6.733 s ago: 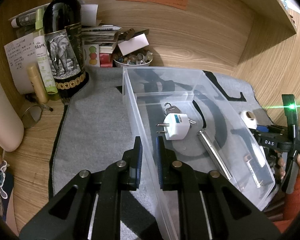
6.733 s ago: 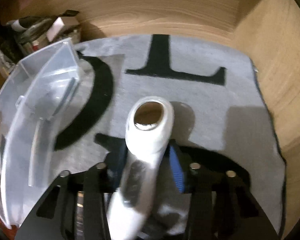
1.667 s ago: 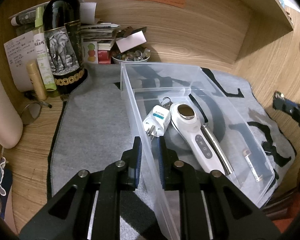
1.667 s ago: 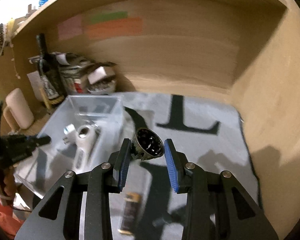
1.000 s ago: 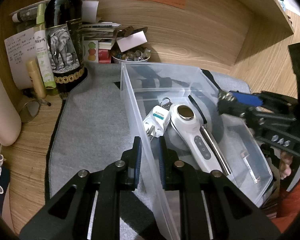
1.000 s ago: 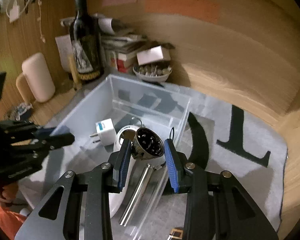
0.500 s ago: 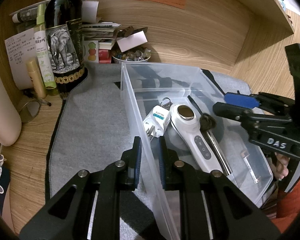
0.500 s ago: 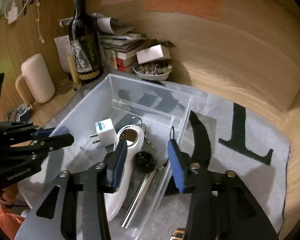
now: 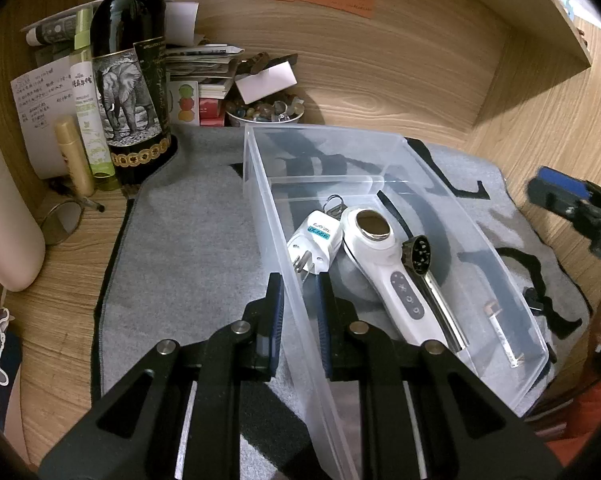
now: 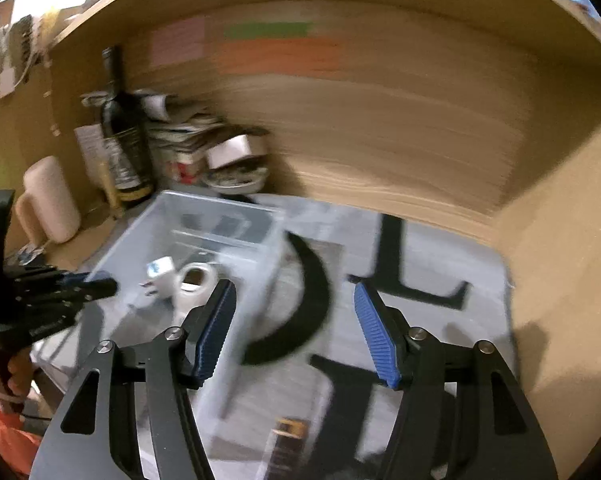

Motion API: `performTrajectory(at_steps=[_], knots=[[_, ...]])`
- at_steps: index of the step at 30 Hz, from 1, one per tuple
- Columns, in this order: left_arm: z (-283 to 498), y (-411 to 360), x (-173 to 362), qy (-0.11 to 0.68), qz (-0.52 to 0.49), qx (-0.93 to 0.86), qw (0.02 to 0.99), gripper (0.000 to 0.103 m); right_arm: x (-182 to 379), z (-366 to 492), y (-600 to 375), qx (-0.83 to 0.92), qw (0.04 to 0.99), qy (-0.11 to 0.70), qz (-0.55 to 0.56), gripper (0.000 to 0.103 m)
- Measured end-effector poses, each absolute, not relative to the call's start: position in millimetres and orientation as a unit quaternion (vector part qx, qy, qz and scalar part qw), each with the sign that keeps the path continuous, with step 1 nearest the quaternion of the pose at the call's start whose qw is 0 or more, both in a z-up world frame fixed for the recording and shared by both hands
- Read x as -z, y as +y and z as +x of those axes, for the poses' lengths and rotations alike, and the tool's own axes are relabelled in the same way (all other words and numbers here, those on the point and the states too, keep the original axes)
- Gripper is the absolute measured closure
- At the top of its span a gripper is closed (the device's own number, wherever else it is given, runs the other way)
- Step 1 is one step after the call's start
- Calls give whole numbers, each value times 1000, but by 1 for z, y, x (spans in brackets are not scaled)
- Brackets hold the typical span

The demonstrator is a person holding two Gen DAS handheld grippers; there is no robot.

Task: Organize rigid objects
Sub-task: 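Lower the right gripper onto the small black cylinder on the rug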

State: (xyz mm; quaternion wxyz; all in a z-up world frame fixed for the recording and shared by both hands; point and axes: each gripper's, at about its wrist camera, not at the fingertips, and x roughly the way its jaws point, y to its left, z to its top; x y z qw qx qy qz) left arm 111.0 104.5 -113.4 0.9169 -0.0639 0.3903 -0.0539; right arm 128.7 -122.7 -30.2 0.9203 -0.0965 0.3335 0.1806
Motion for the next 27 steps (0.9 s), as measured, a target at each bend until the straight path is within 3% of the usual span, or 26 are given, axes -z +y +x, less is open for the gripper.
performTrajectory(at_steps=[7, 17, 24, 25, 27], knots=[[110, 105, 114, 393, -60, 52, 916, 87, 40, 115, -168, -101, 927, 352, -82, 44], [111, 102, 115, 397, -55, 50, 915, 87, 107, 108, -198, -71, 887, 456, -31, 42], [110, 101, 116, 399, -51, 49, 914, 87, 130, 100, -213, -51, 872, 486, -14, 43], [110, 101, 116, 399, -51, 49, 914, 87, 129, 99, -214, -52, 872, 486, -11, 46], [110, 101, 116, 399, -52, 49, 914, 87, 127, 97, -215, -53, 875, 481, -13, 62]])
